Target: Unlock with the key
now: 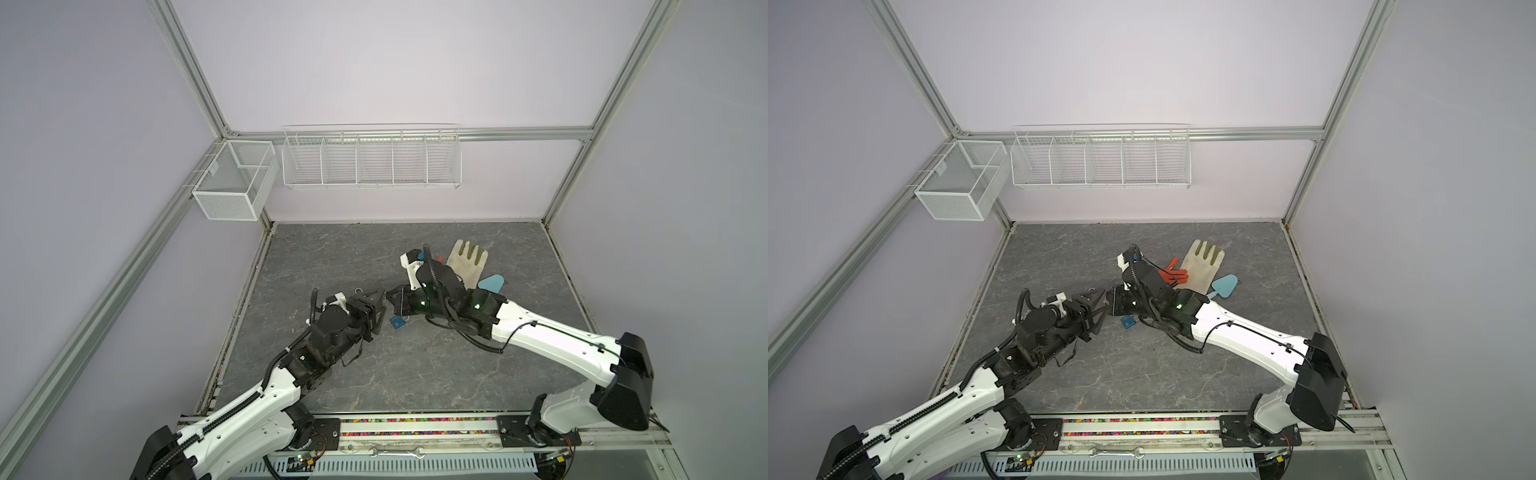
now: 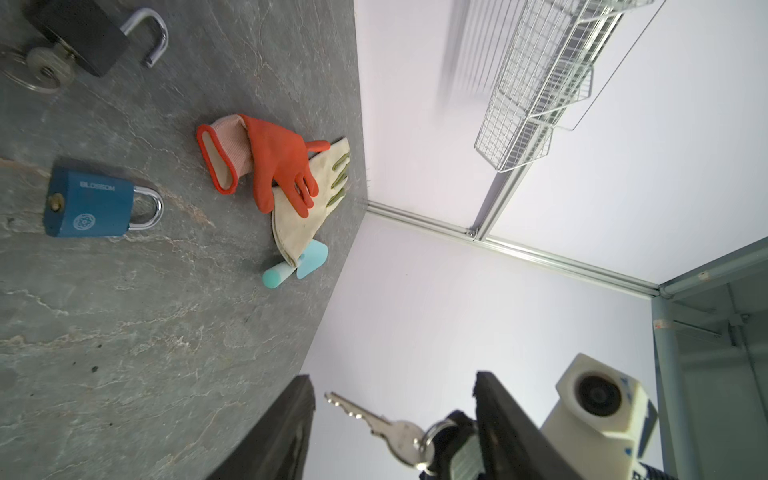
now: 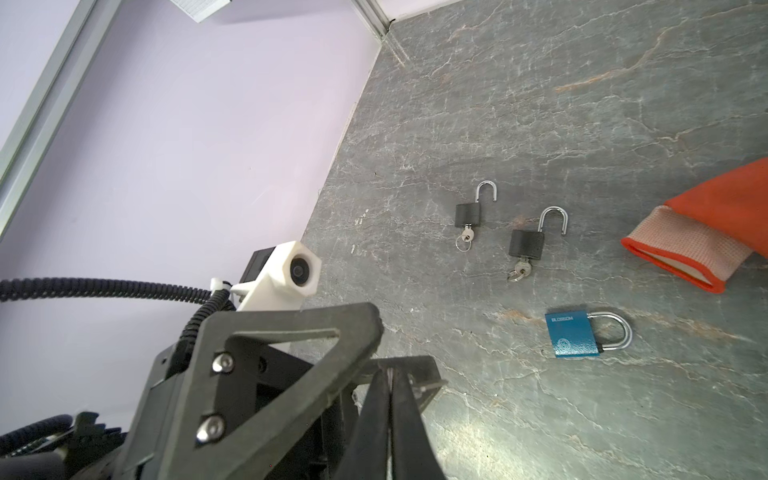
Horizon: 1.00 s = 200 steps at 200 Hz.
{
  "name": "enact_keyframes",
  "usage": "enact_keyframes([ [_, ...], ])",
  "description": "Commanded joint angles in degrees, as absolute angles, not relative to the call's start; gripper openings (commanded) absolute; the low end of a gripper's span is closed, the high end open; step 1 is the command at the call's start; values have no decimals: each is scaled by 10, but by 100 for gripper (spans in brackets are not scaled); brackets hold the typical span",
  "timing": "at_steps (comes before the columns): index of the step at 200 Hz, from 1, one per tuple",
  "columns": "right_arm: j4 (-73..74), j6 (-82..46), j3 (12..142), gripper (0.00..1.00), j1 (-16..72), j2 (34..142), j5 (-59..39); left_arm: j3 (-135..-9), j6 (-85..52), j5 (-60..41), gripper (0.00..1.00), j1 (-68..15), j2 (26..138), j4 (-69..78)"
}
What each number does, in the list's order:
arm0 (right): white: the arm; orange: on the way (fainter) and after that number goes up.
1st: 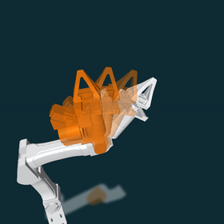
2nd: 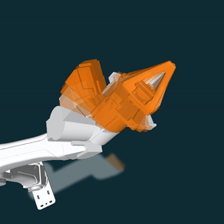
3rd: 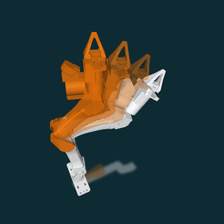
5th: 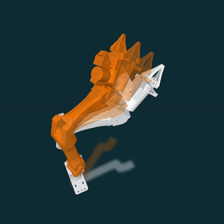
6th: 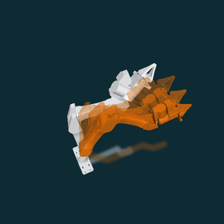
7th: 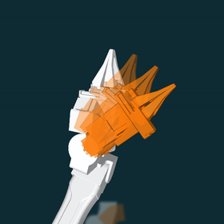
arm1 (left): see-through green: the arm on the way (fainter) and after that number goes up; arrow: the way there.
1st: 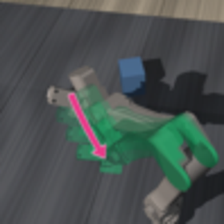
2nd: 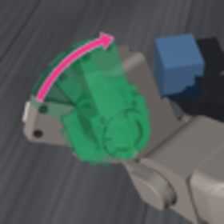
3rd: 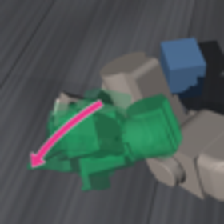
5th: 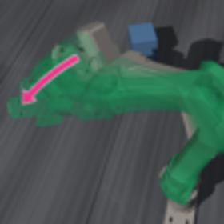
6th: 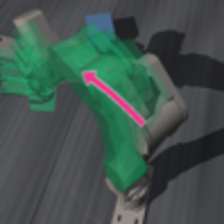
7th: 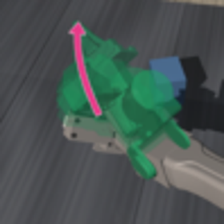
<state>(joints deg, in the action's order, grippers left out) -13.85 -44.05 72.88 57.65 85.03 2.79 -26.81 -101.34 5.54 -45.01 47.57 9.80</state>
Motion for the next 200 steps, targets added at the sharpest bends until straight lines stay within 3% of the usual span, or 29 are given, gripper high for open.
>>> enact_keyframes([
  [1, -114, -427, 741, 7, 587, 863, 14, -260, -1037, 95, 62, -450, 453, 87],
  [101, -78, -423, 741, 7, 608, 875, 4, -247, -1071, 89, 66, -451, 455, 125],
  [200, -78, -436, 692, 7, 608, 837, 9, -222, -1082, 117, 58, -451, 414, 121],
])
